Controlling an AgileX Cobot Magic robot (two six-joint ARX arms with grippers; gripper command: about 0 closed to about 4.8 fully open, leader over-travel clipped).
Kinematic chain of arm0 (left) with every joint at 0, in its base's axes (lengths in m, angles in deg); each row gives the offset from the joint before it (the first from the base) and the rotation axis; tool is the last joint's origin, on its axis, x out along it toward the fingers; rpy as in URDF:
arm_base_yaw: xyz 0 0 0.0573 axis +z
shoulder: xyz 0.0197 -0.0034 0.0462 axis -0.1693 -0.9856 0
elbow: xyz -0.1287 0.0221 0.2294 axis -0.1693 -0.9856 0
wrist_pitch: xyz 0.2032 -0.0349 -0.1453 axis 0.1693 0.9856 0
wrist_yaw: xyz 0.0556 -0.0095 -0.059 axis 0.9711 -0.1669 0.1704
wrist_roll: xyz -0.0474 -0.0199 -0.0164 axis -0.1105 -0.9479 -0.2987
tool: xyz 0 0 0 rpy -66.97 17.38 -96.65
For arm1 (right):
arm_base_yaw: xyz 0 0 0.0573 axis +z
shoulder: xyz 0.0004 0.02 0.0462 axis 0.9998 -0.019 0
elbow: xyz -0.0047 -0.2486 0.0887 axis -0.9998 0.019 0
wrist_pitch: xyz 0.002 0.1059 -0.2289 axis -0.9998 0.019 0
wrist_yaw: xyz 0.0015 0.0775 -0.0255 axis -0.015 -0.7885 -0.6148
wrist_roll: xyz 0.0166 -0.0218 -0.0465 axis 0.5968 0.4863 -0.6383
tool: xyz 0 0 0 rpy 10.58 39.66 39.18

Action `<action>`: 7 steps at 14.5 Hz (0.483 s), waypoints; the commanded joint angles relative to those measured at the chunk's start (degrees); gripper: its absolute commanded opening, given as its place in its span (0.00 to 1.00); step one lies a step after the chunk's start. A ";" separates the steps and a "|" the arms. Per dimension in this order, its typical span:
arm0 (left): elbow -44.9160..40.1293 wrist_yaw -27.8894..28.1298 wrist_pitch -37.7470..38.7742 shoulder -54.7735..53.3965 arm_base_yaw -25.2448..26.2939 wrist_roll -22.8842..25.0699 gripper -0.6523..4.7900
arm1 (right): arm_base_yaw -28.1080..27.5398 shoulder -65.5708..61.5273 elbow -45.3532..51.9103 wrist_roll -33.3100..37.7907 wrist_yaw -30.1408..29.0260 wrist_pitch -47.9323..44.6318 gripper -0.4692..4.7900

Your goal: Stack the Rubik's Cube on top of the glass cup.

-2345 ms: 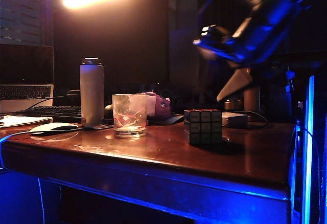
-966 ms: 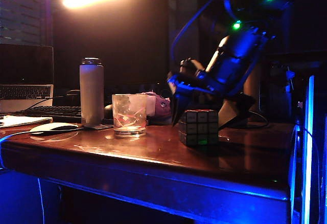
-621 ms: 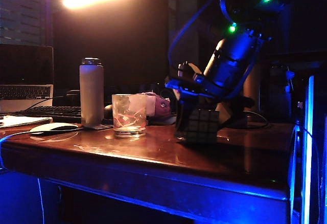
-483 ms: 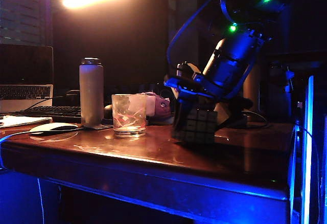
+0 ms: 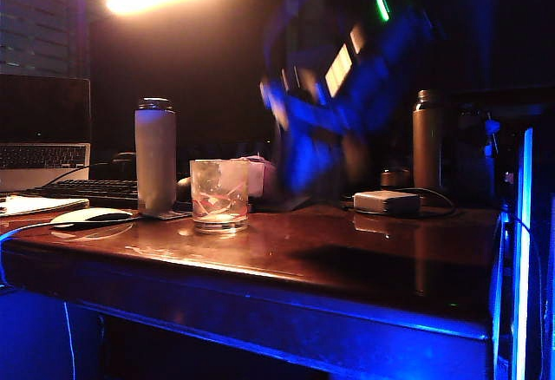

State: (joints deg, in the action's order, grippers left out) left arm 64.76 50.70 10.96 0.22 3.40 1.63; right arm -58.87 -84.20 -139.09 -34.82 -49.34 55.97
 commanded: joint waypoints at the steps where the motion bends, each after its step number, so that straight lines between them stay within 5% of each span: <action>1: 0.20 -0.28 -0.72 0.17 0.02 0.22 0.11 | 0.09 -1.92 -12.39 -3.08 3.17 4.04 0.64; 7: 0.20 -0.50 -0.74 0.17 0.02 0.22 0.11 | 0.09 -18.25 -37.33 -5.86 3.19 9.88 0.64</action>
State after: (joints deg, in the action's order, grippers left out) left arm 64.76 50.64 10.96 0.24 3.40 1.63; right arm -58.89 -101.14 -173.60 -40.15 -46.02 65.07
